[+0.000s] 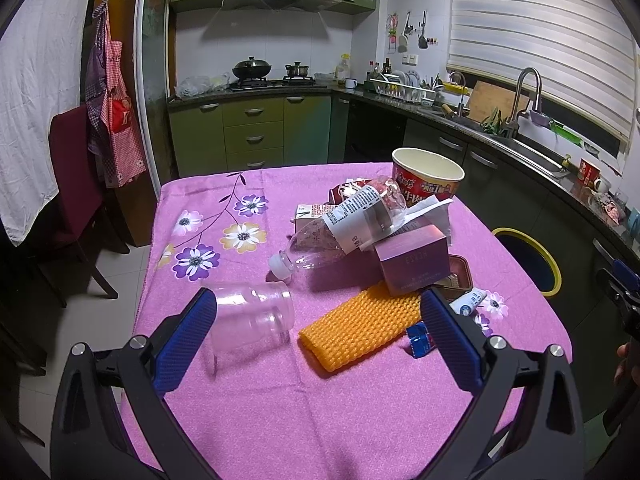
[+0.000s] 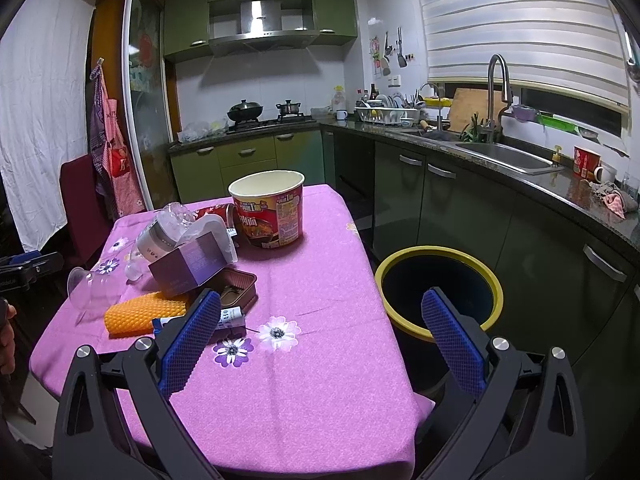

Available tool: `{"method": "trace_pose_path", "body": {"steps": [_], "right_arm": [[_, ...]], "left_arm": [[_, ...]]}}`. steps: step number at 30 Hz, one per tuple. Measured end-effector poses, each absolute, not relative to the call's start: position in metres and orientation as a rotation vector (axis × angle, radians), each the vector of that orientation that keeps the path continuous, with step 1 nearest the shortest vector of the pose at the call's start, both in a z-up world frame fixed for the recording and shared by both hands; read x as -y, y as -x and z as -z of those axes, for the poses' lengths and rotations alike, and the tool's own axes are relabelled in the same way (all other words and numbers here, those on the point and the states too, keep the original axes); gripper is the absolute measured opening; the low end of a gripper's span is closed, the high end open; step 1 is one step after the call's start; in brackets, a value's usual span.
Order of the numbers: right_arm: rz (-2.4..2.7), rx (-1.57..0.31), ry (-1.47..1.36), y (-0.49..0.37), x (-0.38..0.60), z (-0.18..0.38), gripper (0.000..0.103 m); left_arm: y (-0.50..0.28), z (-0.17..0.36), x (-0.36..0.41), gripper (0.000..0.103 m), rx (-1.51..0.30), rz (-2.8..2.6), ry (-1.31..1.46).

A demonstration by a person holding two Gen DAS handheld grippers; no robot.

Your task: Collect trash

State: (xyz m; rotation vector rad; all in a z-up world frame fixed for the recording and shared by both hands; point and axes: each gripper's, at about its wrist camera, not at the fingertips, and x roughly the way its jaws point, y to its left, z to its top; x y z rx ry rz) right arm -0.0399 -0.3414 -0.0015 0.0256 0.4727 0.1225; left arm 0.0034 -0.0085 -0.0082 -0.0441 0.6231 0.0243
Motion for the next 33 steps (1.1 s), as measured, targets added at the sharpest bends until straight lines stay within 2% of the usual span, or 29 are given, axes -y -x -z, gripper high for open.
{"method": "trace_pose_path", "body": {"steps": [23,33], "right_arm": [[-0.127,-0.490,-0.016,0.031,0.342,0.005,0.099],[-0.293,-0.564,0.010,-0.034,0.330,-0.039,0.099]], "left_arm": [[-0.007,0.009,0.007,0.097,-0.633,-0.024,0.044],[-0.085,-0.018,-0.032,0.097,-0.653,-0.102,0.007]]}}
